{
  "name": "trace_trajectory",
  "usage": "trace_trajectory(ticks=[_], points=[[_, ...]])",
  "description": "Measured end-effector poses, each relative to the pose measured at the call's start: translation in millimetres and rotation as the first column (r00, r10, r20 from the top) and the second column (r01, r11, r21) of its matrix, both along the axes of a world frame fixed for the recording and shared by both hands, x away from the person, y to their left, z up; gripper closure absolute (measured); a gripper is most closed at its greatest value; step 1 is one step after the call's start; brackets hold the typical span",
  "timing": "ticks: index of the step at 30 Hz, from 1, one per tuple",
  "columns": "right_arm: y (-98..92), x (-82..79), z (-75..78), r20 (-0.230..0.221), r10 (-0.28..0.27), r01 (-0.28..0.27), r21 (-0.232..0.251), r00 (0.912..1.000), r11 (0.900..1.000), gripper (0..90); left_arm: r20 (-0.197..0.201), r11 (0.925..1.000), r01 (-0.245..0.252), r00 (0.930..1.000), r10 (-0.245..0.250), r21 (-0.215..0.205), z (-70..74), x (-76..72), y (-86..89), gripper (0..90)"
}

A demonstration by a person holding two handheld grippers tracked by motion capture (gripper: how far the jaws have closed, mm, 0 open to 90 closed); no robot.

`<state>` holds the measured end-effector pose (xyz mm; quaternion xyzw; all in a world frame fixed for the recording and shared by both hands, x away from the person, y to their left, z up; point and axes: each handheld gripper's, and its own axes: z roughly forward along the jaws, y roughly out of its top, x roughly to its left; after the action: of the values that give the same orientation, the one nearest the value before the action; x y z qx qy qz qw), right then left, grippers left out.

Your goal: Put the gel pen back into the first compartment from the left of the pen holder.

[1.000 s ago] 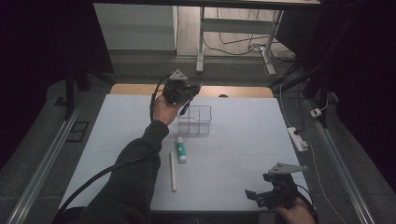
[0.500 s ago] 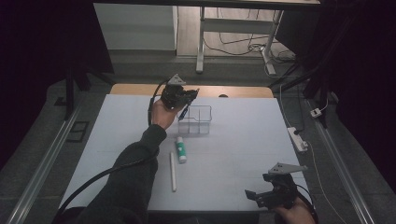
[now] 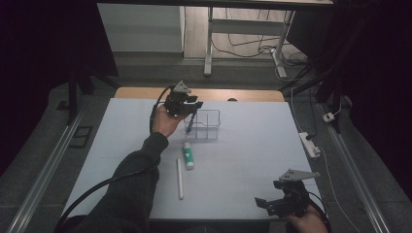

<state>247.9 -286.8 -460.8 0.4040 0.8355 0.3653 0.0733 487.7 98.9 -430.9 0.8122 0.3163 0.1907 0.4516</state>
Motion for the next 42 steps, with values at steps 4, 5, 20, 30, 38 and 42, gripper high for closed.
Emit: trace_trajectory(ticks=[4,5,20,30,38,42], points=[[0.1,-0.2,0.0,0.002,0.0,0.0,-0.001,1.0,1.0,2.1,-0.012,1.0,-0.008,0.9999,0.008,-0.001,6.2,-4.0,3.8,46.6],[0.2,-0.2,0.0,0.002,0.0,0.0,-0.003,1.0,1.0,2.1,-0.015,1.0,-0.007,0.9999,0.007,0.004,7.1,-5.1,4.6,43.5],[0.9,0.0,-0.1,-0.002,-0.002,0.002,-0.007,1.0,1.0,2.1,-0.115,0.9977,-0.008,0.9932,0.015,0.067,11.1,-34.3,22.3,8.8],[1.3,-0.1,-0.1,-0.001,-0.002,0.002,-0.01,1.0,1.0,2.1,-0.13,0.9975,0.033,0.9912,-0.025,0.062,6.0,-62.2,34.0,0.0],[1.6,0.1,-0.2,-0.003,-0.001,0.001,-0.012,1.0,1.0,2.1,-0.163,0.9969,0.073,0.9844,-0.067,0.031,3.1,-85.5,46.4,0.0],[1.5,0.2,-0.3,-0.004,-0.003,0.002,-0.012,1.0,1.0,2.1,-0.16,0.9962,0.085,0.9839,-0.081,0.019,1.4,-100.6,53.7,0.0]])
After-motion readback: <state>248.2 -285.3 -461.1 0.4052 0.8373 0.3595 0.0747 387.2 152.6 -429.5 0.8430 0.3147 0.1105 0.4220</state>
